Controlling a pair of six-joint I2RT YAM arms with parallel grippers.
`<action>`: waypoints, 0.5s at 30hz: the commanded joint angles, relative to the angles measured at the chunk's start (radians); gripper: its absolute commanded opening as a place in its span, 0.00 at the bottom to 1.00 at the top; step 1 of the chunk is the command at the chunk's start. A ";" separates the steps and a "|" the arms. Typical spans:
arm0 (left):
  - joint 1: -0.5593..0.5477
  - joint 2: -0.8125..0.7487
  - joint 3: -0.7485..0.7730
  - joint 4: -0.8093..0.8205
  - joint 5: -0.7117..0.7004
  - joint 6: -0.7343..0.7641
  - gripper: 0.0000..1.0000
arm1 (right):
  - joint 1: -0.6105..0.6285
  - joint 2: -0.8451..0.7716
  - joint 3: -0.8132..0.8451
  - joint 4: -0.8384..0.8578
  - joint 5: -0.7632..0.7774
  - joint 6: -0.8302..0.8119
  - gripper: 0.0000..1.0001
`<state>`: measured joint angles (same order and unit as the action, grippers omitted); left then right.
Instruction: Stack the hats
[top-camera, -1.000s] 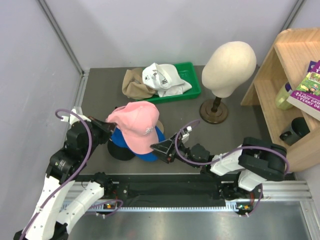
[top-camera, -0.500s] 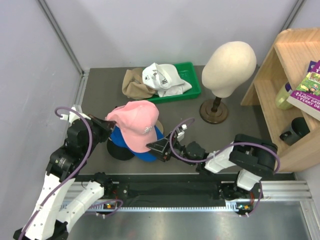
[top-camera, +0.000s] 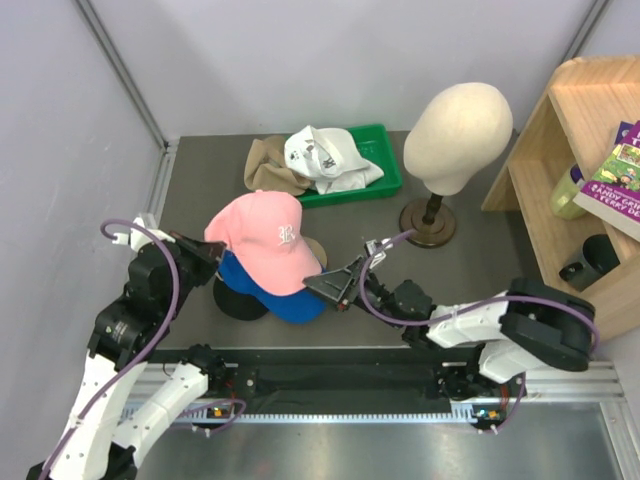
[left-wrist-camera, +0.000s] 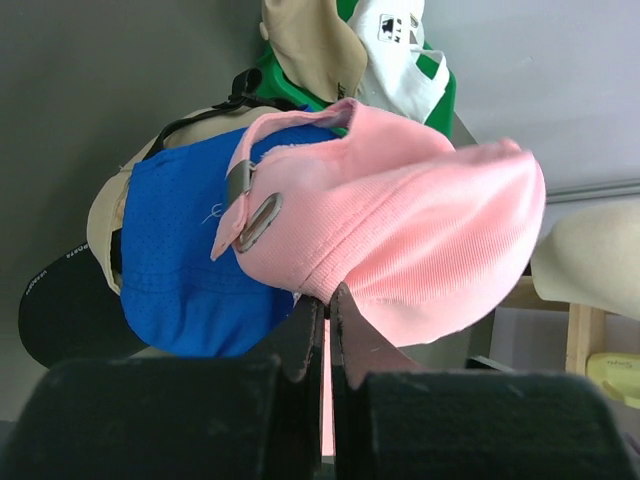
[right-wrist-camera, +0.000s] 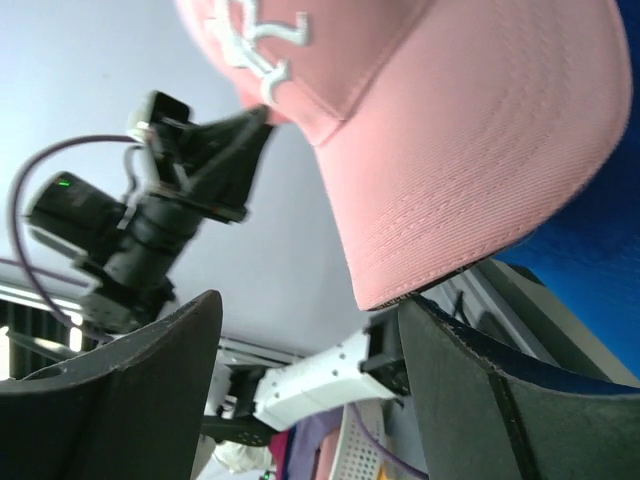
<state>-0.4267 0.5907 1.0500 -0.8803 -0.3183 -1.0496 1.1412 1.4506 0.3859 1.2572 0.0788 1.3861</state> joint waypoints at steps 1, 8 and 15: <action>0.003 -0.012 -0.010 -0.003 -0.008 -0.006 0.00 | -0.018 -0.119 0.014 -0.011 0.065 -0.085 0.71; 0.003 -0.015 -0.019 0.003 0.018 -0.006 0.00 | -0.049 0.010 0.076 0.063 0.013 -0.078 0.71; 0.003 -0.026 -0.010 -0.017 0.028 0.028 0.00 | -0.057 0.056 0.152 0.048 0.018 -0.114 0.50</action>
<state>-0.4259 0.5823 1.0359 -0.8925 -0.3027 -1.0489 1.0973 1.5169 0.4618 1.2427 0.1013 1.3083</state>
